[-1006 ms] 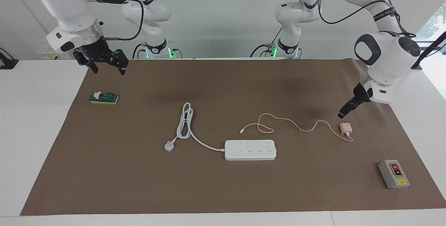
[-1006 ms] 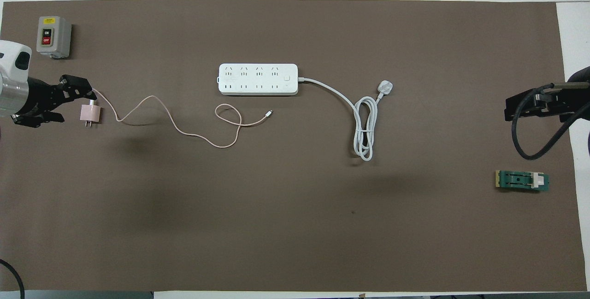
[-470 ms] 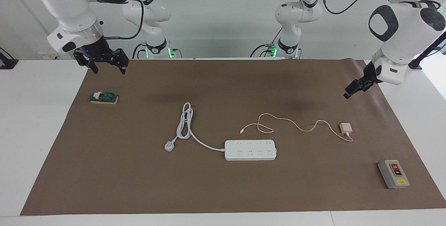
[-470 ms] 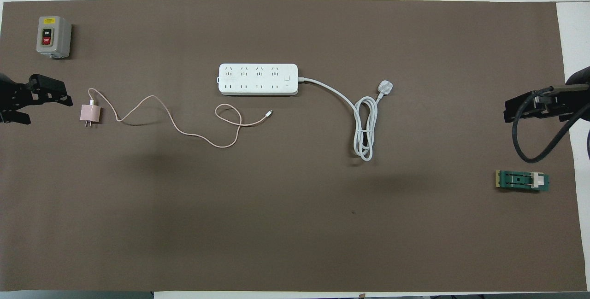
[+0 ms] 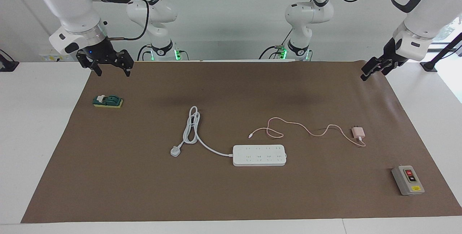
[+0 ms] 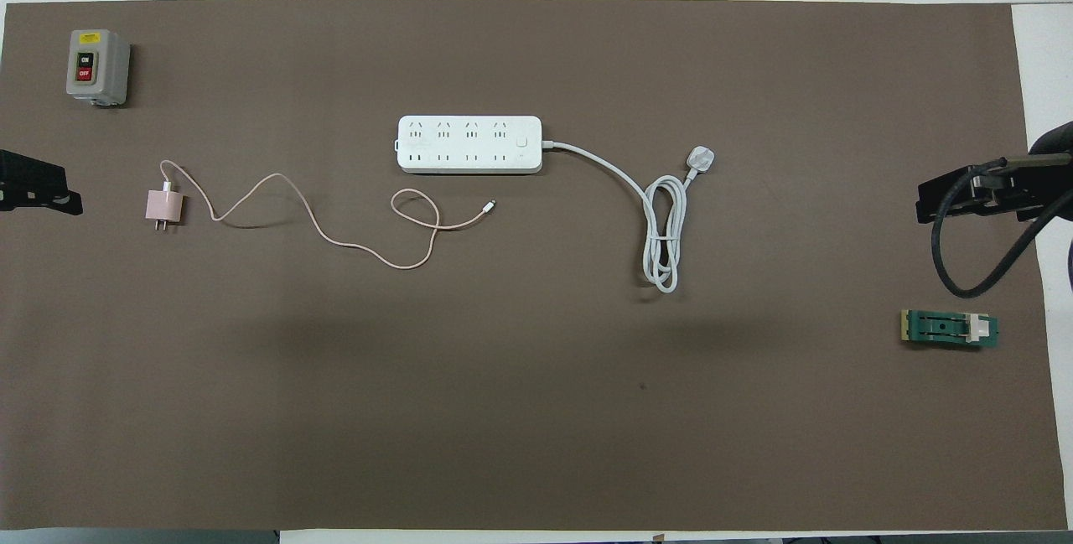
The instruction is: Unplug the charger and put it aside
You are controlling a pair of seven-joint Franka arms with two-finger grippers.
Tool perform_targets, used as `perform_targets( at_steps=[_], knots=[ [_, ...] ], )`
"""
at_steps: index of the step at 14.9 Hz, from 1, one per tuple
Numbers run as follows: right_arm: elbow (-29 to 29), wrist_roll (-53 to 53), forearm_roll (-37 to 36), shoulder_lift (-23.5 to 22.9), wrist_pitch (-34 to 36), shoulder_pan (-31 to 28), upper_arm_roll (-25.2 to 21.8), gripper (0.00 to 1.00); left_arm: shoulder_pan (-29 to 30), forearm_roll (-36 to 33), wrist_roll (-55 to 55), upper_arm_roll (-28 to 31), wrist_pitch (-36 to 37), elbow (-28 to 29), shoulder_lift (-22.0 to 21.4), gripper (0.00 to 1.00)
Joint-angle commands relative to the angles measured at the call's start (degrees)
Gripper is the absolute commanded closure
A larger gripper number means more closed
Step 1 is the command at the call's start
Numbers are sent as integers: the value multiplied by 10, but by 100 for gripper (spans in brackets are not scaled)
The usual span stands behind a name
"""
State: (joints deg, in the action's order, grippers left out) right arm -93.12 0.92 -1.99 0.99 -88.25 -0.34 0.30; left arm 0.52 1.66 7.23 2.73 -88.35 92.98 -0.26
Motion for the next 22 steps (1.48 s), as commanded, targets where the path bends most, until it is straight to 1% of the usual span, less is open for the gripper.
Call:
perform_targets(
  at_steps=[1, 3, 6, 8, 12, 15, 22],
  knots=[
    [-18, -11, -6, 15, -9, -6, 4, 0, -13, 3, -20, 8, 27, -29, 16, 0],
    [-18, -11, -6, 15, -9, -6, 5, 0, -13, 9, -21, 6, 6, -28, 11, 0],
    [-19, -11, -6, 15, -9, -6, 5, 0, -13, 9, -32, 5, -12, -10, 4, 0],
    [-19, -11, -6, 15, -9, -6, 5, 0, -14, 9, -50, 2, -15, -6, 3, 0],
    [-19, -11, -6, 16, -9, -6, 5, 0, -14, 8, -51, -11, -16, -6, 3, 0],
    [-19, -11, -6, 15, -9, -6, 4, 0, -14, 9, -51, -13, -29, -4, 3, 0],
    [-19, -11, -6, 16, -9, -6, 5, 0, -14, 10, -51, -14, -34, -1, 3, 0]
  ],
)
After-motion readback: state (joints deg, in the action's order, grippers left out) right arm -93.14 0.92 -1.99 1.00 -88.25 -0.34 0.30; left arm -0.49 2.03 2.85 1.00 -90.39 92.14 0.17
